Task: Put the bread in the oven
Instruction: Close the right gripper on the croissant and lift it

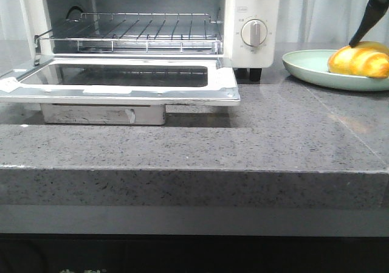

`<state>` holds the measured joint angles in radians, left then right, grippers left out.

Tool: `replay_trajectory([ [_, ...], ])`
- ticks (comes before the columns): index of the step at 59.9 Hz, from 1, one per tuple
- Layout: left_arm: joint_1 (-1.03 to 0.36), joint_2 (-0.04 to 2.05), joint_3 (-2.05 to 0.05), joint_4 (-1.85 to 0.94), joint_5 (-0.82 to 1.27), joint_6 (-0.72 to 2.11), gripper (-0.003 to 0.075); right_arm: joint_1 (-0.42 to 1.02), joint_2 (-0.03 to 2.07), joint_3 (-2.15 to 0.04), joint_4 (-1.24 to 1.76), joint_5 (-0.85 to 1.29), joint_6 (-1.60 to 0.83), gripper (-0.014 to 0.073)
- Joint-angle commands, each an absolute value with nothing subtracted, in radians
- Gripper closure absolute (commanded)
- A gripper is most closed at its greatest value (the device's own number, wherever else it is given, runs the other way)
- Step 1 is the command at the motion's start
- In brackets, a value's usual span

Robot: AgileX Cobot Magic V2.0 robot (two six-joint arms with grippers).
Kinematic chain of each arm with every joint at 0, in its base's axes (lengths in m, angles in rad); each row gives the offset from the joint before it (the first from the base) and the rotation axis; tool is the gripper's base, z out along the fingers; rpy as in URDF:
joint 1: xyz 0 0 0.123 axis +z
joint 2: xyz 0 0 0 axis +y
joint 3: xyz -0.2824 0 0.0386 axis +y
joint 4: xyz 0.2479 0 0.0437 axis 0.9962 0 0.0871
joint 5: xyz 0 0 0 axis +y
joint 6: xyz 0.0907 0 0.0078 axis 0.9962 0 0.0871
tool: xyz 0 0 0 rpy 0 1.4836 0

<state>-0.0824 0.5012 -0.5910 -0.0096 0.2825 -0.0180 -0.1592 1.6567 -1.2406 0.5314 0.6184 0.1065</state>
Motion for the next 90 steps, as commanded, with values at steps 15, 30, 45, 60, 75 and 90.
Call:
replay_trajectory([
  [15, -0.081, 0.503, -0.616, -0.014, 0.211, -0.027, 0.0741, -0.163, 1.626, -1.274, 0.570, 0.625, 0.077, 0.0435],
  [30, -0.081, 0.503, -0.616, -0.014, 0.211, -0.027, 0.0741, -0.163, 1.579, -1.274, 0.611, 0.620, 0.077, 0.0435],
  [45, -0.081, 0.503, -0.616, -0.014, 0.211, -0.027, 0.0741, -0.163, 1.419, -1.269, 0.576, 0.640, 0.076, 0.0435],
  [60, -0.081, 0.503, -0.616, -0.014, 0.211, -0.027, 0.0741, -0.146, 1.137, -1.106, 0.518, 0.669, 0.040, 0.0435],
  [75, -0.081, 0.503, -0.616, -0.014, 0.211, -0.027, 0.0741, 0.005, 0.913, -0.919, 0.594, 0.657, -0.015, 0.0435],
  [90, -0.081, 0.503, -0.616, -0.014, 0.211, -0.027, 0.0741, 0.278, 0.955, -0.909, 0.720, 0.495, -0.018, 0.0435],
])
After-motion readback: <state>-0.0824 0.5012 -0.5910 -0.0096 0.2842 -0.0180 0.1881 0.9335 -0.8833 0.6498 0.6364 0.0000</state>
